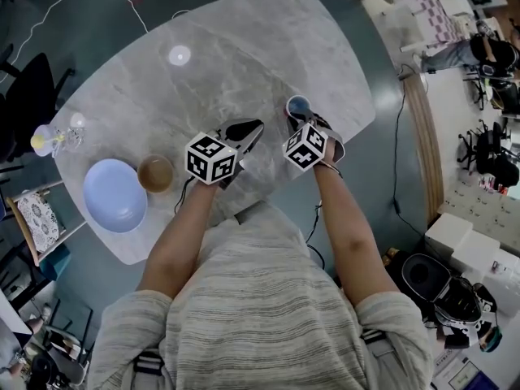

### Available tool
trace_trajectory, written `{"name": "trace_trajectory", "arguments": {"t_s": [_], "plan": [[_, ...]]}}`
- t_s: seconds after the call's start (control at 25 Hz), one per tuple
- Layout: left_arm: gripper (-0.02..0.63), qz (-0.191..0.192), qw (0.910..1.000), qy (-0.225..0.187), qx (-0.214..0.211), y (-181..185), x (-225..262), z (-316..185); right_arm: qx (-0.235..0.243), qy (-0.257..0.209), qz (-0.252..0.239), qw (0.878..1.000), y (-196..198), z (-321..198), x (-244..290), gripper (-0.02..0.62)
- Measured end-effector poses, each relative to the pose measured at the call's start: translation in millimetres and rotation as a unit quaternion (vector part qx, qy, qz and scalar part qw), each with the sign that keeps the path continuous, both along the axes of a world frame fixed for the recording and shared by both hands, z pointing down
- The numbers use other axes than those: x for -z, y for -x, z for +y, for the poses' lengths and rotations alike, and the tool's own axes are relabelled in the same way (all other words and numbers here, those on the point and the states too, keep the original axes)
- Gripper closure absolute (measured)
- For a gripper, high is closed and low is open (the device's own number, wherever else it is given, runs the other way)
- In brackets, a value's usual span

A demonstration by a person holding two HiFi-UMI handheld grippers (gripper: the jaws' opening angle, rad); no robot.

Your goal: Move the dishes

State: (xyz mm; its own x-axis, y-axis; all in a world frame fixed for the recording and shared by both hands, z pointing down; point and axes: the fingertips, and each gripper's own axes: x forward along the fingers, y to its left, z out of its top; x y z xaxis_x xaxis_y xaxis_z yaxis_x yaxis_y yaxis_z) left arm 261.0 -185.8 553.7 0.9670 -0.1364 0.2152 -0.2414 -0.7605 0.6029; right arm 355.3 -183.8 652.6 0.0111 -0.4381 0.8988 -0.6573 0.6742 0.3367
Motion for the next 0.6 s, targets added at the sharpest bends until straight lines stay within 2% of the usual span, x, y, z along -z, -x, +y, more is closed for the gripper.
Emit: {"name": "trace_trajectory", "arguments": {"t_s": [0.36, 0.6], "plan": [[0.58, -0.002, 0.9996, -0.005, 0.028, 20.8, 6.0, -2.0, 0.034, -0.012, -0.006, 0.999, 24.1, -13.6, 12.5, 0.549], [0.58, -0.009, 0.998, -0.007, 0.063, 51.5, 8.0, 4.0, 0.087, -0.02, -0.011, 0.996, 64.6, -19.4, 19.1, 0.549]]}}
